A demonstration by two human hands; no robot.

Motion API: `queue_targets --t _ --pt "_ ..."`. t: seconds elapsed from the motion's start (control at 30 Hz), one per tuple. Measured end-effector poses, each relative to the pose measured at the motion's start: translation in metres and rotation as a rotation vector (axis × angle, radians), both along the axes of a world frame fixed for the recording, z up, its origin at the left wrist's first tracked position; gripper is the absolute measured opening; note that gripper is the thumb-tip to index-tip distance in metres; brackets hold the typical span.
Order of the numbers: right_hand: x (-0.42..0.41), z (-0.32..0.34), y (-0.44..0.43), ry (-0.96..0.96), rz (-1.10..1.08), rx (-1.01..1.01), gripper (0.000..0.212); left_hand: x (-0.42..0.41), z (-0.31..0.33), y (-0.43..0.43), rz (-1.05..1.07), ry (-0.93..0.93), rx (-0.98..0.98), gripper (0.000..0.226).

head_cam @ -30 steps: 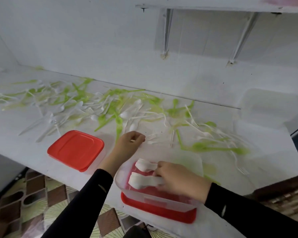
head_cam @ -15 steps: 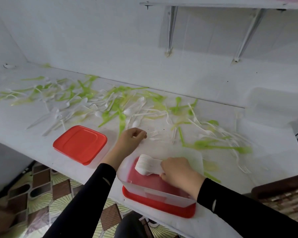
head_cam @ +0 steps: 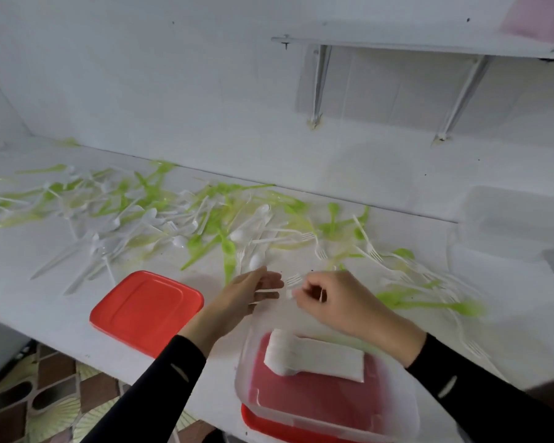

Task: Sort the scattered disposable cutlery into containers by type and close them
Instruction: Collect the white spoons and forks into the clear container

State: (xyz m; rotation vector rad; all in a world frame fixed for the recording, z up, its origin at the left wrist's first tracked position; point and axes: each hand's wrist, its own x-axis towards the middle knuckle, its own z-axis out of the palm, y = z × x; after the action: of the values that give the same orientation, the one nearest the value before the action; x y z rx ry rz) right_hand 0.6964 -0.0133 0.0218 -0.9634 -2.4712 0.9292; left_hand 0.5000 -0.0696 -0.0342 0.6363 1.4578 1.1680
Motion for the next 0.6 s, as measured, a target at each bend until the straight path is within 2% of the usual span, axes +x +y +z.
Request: queue_targets --t 0.07,0.23,0.37,0.47,0.6 --pt "-0.024 0.001 0.023 0.015 -0.033 -0.02 0.038 -0.019 0.003 0.008 0.002 0.037 -0.021 0.03" --pt "-0.093 -0.033 0.067 -0.217 -0.032 -0.013 0.018 -0.086 0.007 0.035 -0.009 0.204 0.034 0.014" --pt "-0.132 -0.054 0.081 -0.443 0.074 0.04 0.039 -0.132 0.001 0.058 0.031 0.494 0.064 0.01" --pt "-0.15 -0.066 0.087 -0.673 0.189 0.153 0.061 -0.151 -0.014 0.079 -0.046 0.684 0.055 0.01" --pt "-0.161 -0.076 0.086 -0.803 0.214 0.376 0.06 -0.156 -0.034 0.106 -0.218 0.939 0.135 0.018"
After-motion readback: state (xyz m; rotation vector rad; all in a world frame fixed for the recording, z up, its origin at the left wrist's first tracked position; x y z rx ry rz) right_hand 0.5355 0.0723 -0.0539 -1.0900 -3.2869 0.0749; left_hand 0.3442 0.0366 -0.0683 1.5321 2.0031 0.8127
